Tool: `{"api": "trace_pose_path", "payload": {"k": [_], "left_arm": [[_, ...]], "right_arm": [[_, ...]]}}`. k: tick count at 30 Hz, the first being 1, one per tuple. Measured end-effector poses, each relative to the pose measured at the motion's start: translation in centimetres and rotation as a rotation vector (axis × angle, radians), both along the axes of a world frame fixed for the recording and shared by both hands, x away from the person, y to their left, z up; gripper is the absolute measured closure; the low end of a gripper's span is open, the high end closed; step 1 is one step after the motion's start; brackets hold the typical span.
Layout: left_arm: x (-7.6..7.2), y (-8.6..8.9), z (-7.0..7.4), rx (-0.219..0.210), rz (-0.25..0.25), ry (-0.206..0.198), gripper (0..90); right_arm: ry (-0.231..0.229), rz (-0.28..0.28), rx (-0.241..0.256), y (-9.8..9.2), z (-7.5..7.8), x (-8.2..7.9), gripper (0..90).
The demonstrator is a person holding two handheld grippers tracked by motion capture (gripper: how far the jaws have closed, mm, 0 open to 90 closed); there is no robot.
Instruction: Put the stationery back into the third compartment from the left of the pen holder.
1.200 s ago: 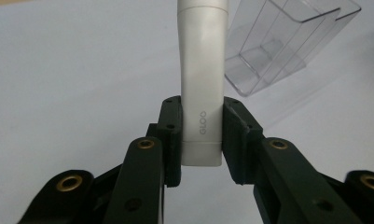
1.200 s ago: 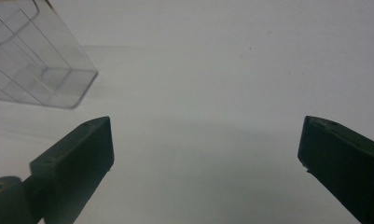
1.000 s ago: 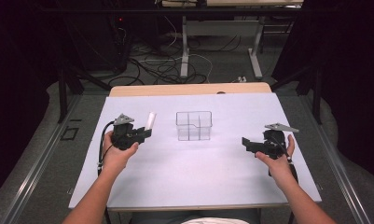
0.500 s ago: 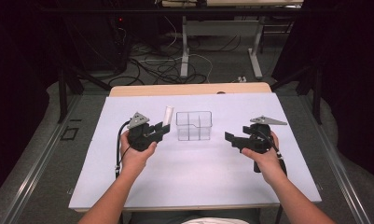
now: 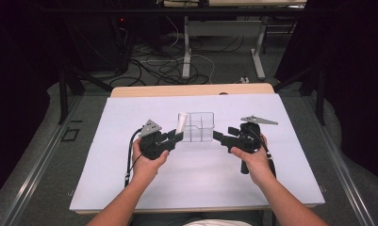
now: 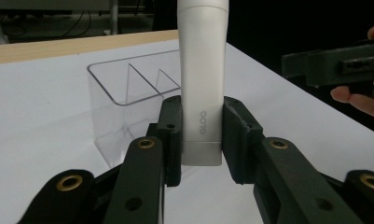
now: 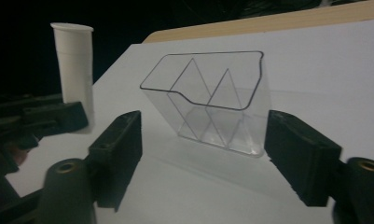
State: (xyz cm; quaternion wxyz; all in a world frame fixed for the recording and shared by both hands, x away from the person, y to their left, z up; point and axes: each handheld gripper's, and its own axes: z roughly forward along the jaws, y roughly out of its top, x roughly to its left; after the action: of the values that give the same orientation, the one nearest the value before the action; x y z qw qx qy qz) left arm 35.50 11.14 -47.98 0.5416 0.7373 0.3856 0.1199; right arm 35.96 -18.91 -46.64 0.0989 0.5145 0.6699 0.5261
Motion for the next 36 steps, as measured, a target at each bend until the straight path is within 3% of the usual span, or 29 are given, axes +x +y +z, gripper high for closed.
{"api": "trace_pose_path", "payload": {"k": [3, 4, 8, 19, 27, 28, 36], "left_arm": [[-0.2, -0.7, -0.5, 0.009, -0.017, 0.003, 71.0], [-0.3, -0.8, -0.6, 0.005, -0.026, 0.013, 71.0], [-0.6, -1.5, -1.2, 0.007, -0.03, 0.024, 71.0], [-0.8, -2.7, -2.8, 0.014, -0.039, 0.07, 70.9], [-1.0, -3.6, -3.5, 0.03, -0.049, 0.089, 70.9], [-1.0, -3.6, -3.5, 0.04, -0.06, 0.084, 70.9], [-1.3, -4.5, -3.9, 0.055, -0.081, 0.088, 71.0]], "right_arm": [[0.027, 0.009, 0.028, 0.6, -0.2, 0.0, 32.5], [0.052, 0.036, 0.051, 0.8, -0.5, 0.1, 34.6], [0.071, 0.056, 0.095, 1.3, -1.3, -0.1, 37.4], [0.069, 0.067, 0.22, 1.9, -3.1, -0.3, 43.1], [0.085, 0.073, 0.245, 2.0, -3.9, -0.5, 46.6], [0.112, 0.076, 0.259, 2.2, -3.9, -0.6, 48.5], [0.136, 0.075, 0.272, 2.6, -4.4, -0.7, 53.1]]}}
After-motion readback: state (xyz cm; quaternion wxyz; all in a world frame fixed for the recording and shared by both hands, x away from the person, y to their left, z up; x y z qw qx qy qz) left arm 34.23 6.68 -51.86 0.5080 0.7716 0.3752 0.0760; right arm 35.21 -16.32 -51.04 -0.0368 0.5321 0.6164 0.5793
